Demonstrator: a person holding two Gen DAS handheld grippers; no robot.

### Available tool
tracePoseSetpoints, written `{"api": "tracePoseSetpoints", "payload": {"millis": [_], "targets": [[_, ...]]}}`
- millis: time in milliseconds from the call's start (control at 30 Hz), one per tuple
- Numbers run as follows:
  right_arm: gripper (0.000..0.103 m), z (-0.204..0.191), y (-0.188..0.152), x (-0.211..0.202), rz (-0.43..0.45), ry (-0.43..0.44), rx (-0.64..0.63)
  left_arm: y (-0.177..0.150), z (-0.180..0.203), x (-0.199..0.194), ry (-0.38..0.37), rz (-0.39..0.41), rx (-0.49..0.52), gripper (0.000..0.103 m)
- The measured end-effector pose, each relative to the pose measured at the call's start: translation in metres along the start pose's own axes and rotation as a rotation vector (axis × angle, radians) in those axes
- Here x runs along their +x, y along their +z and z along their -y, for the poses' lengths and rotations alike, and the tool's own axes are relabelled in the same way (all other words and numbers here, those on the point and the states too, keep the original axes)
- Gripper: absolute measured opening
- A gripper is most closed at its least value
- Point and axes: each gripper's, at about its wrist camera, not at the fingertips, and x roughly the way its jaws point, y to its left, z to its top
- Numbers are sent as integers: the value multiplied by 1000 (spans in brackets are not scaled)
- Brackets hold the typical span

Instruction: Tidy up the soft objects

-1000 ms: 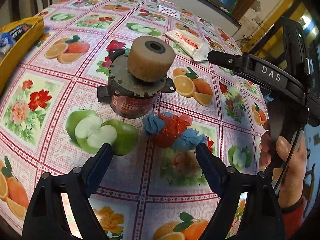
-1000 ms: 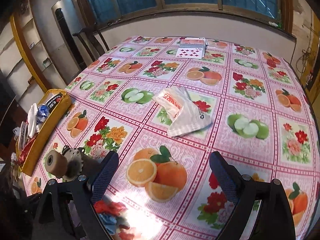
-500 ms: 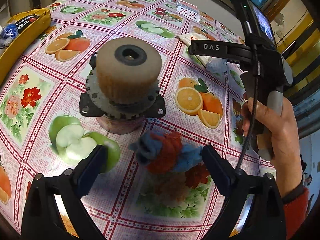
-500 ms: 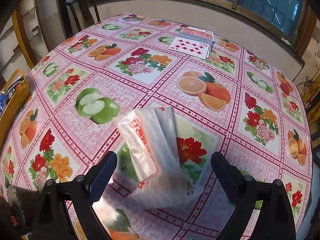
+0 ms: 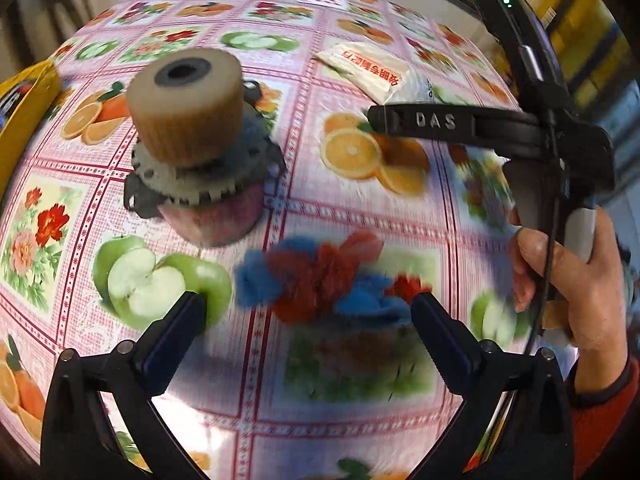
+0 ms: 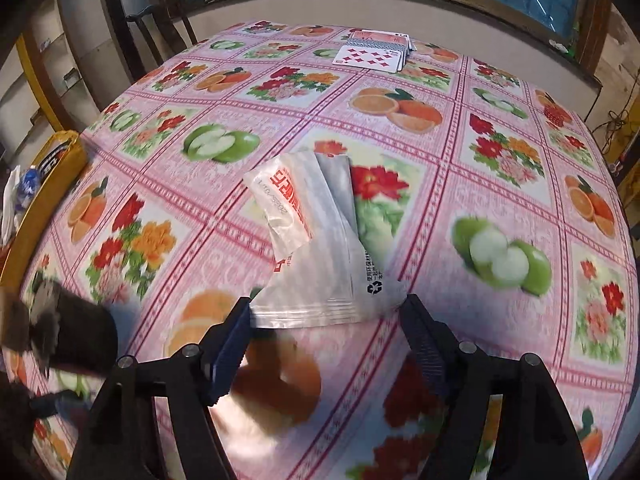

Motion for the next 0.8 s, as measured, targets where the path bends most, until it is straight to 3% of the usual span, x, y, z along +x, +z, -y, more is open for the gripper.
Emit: {"api": "tracePoseSetpoints", "payload": {"millis": [133, 233, 300, 400, 467, 533, 600, 700, 800], "targets": [[77, -20, -54, -30, -4, -1, -30, -21, -7, -10, -1, -16, 97, 103], [78, -36, -92, -52, -12, -3, -26, -30, -25, -20, -30, -5, 62, 103], [76, -44, -109, -63, -13, -23, -15, -33, -37, -24, -9, 6, 27, 103], [76, -40, -117, -82, 63, -33, 59, -34, -50, -29, -24, 22, -51, 103], [79, -38, -112, -96, 115, 54, 109, -34, -57, -32, -47, 19, -91, 103], [90, -49, -101, -100, 120, 170, 101, -38, -64, -37, -48, 20, -115, 103], [91, -58, -88, -94, 119, 257, 124, -39, -74, -40, -27, 18, -120, 103], [91, -65, -72, -75, 89, 484, 229, -41, -90, -45, 7, 33, -144, 103], [91, -69, -66, -51, 46, 576, 333, -42, -107, -48, 22, 32, -172, 103]]}}
